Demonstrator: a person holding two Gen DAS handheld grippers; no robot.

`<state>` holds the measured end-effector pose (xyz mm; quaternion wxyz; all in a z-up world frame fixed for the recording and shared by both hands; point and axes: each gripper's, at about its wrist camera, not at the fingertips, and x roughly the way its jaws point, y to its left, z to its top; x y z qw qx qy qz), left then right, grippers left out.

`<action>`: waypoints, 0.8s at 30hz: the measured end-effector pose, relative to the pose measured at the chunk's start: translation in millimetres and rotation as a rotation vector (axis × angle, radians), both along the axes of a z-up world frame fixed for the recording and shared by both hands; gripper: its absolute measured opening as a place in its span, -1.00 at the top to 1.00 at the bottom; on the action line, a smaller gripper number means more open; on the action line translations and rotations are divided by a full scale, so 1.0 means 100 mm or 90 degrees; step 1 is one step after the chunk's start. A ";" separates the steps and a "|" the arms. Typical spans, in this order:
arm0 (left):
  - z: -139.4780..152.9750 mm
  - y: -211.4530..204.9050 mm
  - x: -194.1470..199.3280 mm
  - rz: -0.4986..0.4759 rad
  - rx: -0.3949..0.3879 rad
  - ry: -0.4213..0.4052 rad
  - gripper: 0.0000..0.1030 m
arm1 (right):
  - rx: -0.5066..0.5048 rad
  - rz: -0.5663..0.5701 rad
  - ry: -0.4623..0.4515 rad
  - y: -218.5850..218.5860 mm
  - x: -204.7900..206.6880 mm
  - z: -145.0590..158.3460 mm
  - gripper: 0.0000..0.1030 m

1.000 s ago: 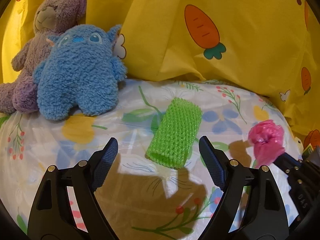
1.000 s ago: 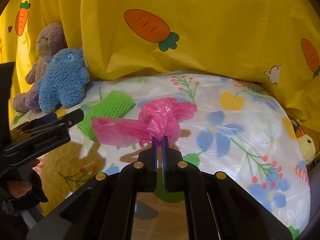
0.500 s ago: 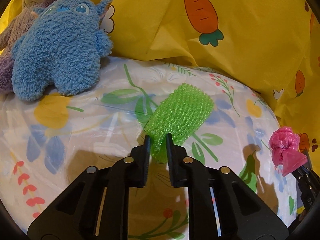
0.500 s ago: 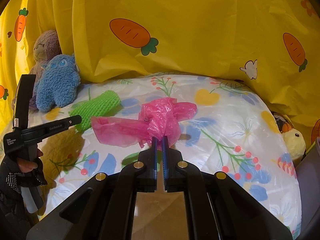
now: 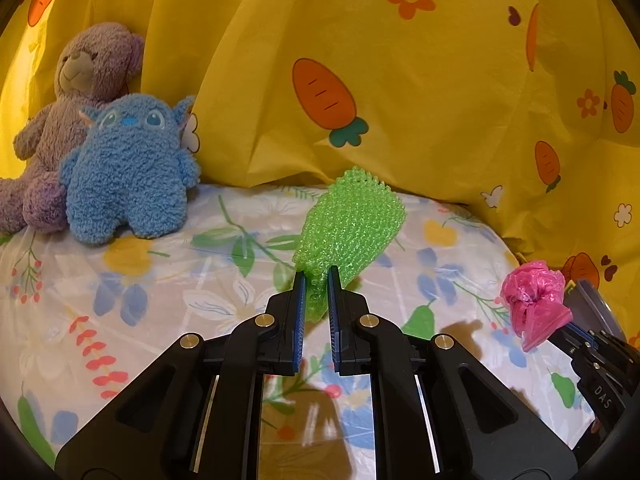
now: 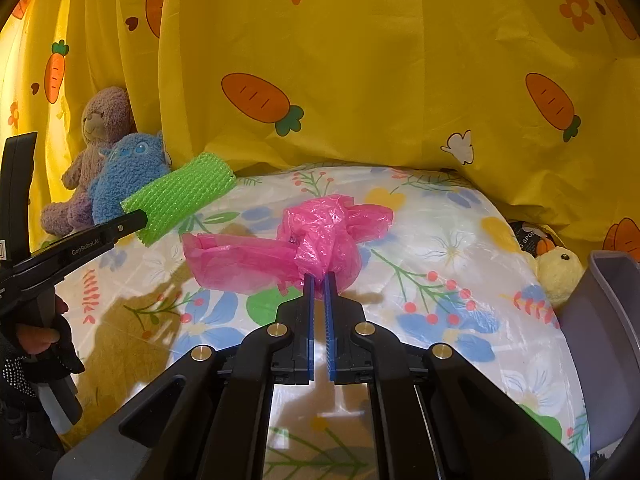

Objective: Collect trash
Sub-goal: 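Carry the pink bag and green scrubber over the grey bin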

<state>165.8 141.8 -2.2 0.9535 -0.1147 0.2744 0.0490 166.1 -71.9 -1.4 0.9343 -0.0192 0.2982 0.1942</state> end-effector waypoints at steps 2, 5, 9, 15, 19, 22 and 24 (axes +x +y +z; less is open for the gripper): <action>0.05 -0.12 -0.09 -0.013 -0.001 -0.010 0.81 | 0.004 -0.006 -0.006 -0.07 -0.11 0.03 0.89; 0.09 -0.34 -0.21 -0.037 0.004 -0.025 0.81 | 0.010 -0.017 -0.014 -0.20 -0.25 0.05 0.89; 0.12 -0.63 -0.38 -0.068 0.010 -0.043 0.81 | 0.022 -0.039 -0.020 -0.39 -0.43 0.03 0.89; 0.15 -1.04 -0.55 -0.121 0.006 -0.060 0.81 | 0.046 -0.082 -0.026 -0.73 -0.62 0.01 0.89; 0.16 -1.27 -0.60 -0.158 0.005 -0.066 0.81 | 0.051 -0.111 -0.032 -0.92 -0.70 0.02 0.89; 0.17 -1.44 -0.61 -0.181 0.003 -0.069 0.81 | 0.052 -0.131 -0.038 -1.06 -0.74 0.04 0.89; 0.18 -1.54 -0.61 -0.194 0.003 -0.070 0.81 | 0.053 -0.145 -0.043 -1.16 -0.76 0.05 0.89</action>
